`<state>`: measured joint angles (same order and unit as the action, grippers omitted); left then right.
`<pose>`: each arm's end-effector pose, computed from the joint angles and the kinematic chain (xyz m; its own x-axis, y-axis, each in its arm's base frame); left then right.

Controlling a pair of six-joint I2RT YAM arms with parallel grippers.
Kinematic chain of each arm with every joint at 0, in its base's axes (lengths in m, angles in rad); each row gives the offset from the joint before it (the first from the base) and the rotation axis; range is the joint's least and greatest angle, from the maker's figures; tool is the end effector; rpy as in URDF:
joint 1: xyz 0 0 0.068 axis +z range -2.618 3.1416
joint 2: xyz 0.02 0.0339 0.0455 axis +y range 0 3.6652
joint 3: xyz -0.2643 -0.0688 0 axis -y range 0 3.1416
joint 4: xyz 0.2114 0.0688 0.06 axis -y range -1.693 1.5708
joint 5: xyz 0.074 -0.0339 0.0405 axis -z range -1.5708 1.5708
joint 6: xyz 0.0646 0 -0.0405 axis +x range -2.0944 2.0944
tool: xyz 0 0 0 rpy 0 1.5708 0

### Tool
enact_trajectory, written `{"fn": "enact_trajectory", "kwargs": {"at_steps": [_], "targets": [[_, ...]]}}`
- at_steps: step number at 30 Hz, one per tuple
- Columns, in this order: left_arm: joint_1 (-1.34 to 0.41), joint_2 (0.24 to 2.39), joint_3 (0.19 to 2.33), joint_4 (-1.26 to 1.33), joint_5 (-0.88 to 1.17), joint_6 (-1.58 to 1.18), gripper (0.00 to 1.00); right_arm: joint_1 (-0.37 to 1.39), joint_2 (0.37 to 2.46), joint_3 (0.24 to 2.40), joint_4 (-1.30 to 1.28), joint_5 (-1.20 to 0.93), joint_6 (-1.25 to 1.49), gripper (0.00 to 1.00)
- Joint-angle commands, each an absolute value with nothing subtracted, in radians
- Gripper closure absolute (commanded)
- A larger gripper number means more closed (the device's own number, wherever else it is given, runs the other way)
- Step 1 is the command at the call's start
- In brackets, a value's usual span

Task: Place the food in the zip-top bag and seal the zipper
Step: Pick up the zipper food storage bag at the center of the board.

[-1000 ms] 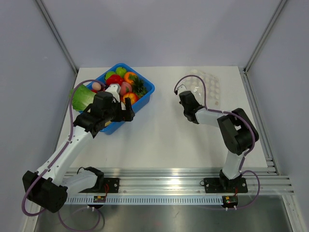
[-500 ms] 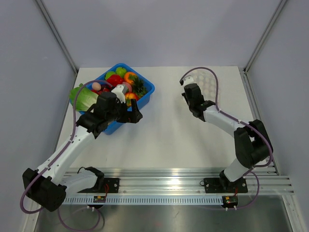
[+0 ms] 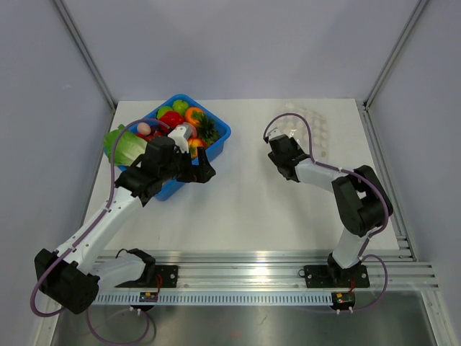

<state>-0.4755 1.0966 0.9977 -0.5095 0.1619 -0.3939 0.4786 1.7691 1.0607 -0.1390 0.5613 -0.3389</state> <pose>0.1985 -0.1139 0.3087 -0.6878 -0.0719 -0.7224 0.3308 0.8547 -0.4000 0.3326 0.1338 0.1842 -0.6019 -0.6293 -0.4916 -0.2939 0.7470 -0.5963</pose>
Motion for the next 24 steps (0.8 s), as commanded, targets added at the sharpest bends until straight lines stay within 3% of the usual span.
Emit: {"fn": "enact_trajectory", "kwargs": {"at_steps": [1,19,23,24], "targets": [[-0.479,1.091,0.989,-0.446,0.196,-0.405,0.01,0.466,1.776,1.011,0.058,0.571,-0.498,0.34],[-0.479,1.078,0.965,-0.425,0.225,-0.414,0.01,0.453,1.914,0.911,0.534,0.673,-0.699,0.40],[-0.479,1.078,0.960,-0.426,0.227,-0.414,0.01,0.451,1.939,0.891,0.700,0.713,-0.747,0.56],[-0.479,1.078,0.959,-0.426,0.230,-0.414,0.01,0.451,1.945,0.884,0.728,0.721,-0.765,0.66]]}}
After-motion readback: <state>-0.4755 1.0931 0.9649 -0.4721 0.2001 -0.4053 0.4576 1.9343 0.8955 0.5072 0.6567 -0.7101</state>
